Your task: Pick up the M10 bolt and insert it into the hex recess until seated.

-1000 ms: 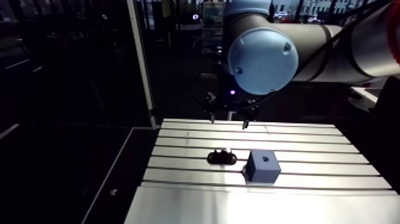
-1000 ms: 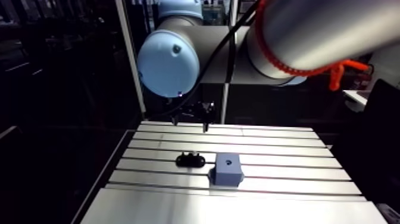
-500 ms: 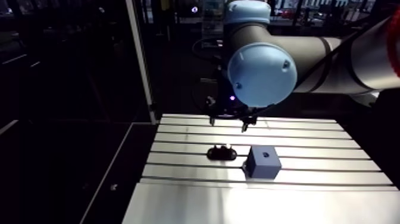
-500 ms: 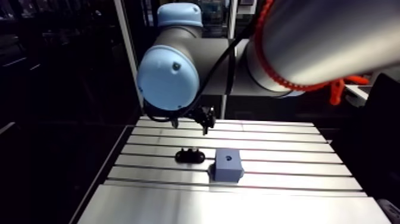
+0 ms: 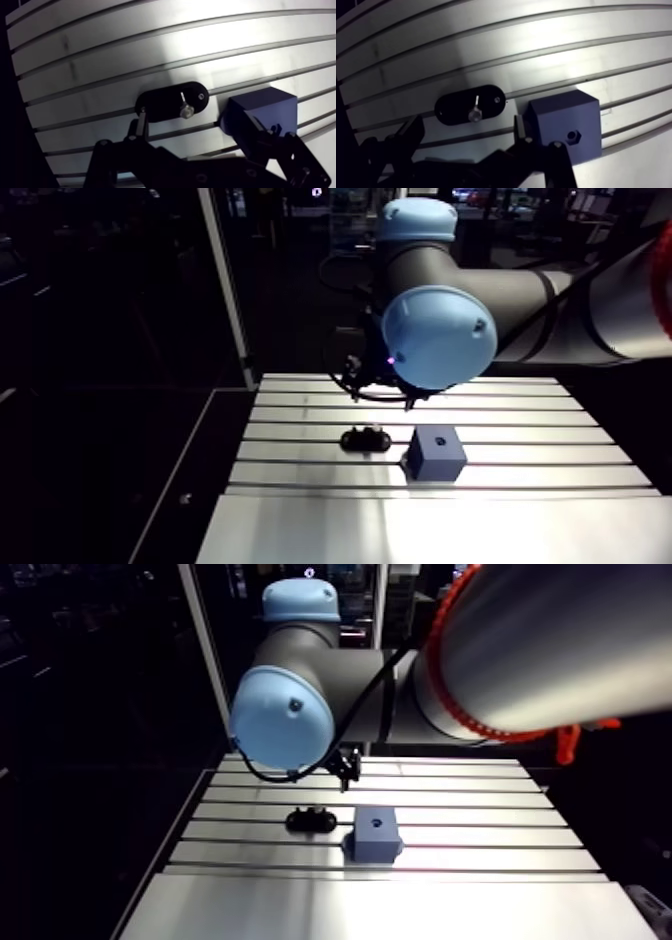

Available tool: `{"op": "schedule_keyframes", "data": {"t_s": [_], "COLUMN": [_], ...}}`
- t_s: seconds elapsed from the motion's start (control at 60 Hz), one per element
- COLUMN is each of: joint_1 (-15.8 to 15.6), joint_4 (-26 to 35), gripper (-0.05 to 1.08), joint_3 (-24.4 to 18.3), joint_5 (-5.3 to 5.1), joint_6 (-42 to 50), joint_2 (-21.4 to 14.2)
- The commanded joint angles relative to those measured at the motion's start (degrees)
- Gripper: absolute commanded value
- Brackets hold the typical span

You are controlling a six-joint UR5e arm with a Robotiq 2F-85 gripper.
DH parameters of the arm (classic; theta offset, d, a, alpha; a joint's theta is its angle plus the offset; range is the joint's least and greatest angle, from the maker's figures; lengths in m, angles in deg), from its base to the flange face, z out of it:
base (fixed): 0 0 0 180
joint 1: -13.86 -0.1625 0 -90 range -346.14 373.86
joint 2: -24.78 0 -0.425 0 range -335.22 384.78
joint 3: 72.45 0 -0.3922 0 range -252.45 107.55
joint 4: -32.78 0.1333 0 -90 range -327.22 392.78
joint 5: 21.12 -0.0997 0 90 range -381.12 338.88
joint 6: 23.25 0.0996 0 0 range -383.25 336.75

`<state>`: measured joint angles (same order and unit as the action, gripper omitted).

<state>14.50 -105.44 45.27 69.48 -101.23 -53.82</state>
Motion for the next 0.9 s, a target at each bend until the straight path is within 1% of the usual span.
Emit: {"op": "schedule_keyframes", "data": {"t_s": [0.017,0.133,0.2,0.217,0.283,0.383,0.567,0.767,0.817,0.9], "joint_1": [0.09,0.07,0.07,0.07,0.07,0.07,0.24,0.24,0.24,0.24], "joint_4": [-0.42,-0.44,-0.44,-0.44,-0.43,-0.83,-1.65,-1.67,-1.67,-2.46], "gripper": [0.03,0.04,0.06,0.06,0.07,0.08,0.15,0.25,0.29,0.31], "joint_3": [0.36,0.36,0.61,0.62,0.71,0.72,1.14,1.32,1.26,1.4], "joint_5": [-0.19,-0.37,-0.63,-0.86,-1.23,-1.34,-1.68,-1.7,-1.7,-1.7], "joint_6": [-0.11,-0.58,-1.85,-2.39,-2.74,-2.84,-2.92,-2.76,-2.75,-2.75], "joint_2": [0.41,0.51,0.51,0.51,0.59,1.19,1.57,1.92,1.92,2.0]}}
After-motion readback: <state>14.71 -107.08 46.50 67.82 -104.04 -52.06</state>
